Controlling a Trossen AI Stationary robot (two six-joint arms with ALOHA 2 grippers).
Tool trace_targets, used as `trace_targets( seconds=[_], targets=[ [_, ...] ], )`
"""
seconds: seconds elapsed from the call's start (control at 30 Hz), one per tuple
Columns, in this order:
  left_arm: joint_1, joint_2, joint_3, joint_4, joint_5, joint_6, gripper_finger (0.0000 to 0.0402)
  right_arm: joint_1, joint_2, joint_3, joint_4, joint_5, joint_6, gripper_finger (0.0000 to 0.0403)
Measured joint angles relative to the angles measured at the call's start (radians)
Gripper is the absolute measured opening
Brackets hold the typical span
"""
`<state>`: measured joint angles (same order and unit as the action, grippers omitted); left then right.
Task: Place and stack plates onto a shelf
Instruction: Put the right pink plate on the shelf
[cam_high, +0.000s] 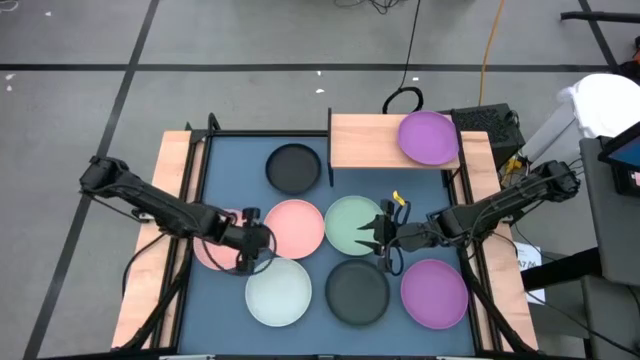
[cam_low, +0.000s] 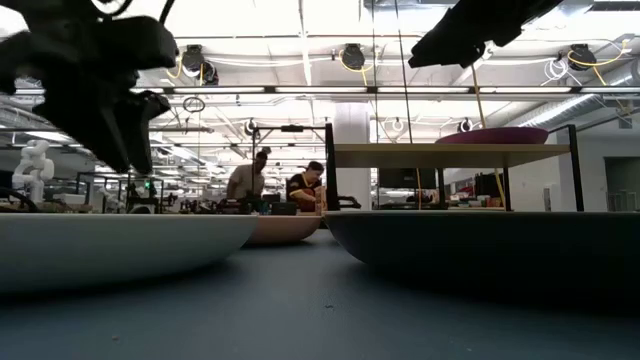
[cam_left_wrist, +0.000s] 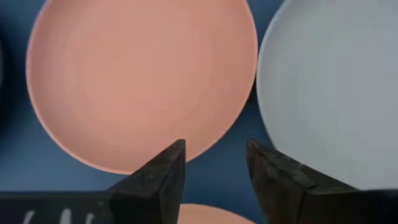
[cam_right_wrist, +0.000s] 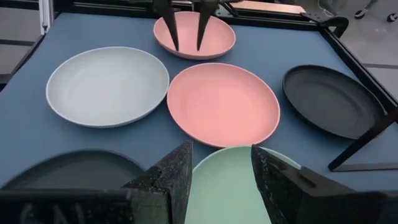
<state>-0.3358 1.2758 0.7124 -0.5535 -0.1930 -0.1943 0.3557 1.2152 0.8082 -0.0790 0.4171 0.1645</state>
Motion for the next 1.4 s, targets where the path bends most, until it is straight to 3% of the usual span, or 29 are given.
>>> trace_targets(
  seconds=[0.4, 0.67, 1.23, 1.4],
  targets=[
    [0.0, 0.148, 0.0, 0.047, -0.004, 0.38, 0.0177, 0.0, 0.0, 0.0, -0.002, -0.002, -0.001, 0.0148],
    [0.0, 0.213, 0.0, 0.073, -0.045, 0.468, 0.0174, 0.0, 0.0, -0.015, -0.004, -0.003, 0.006, 0.0148],
    [0.0, 0.213, 0.0, 0.104, -0.044, 0.588, 0.0027, 0.0, 0.0, -0.025, 0.0, -0.003, 0.006, 0.0148],
    [0.001, 0.212, -0.001, 0.112, -0.044, 0.607, 0.0009, 0.0, 0.0, -0.025, 0.0, -0.003, 0.006, 0.0148]
  ],
)
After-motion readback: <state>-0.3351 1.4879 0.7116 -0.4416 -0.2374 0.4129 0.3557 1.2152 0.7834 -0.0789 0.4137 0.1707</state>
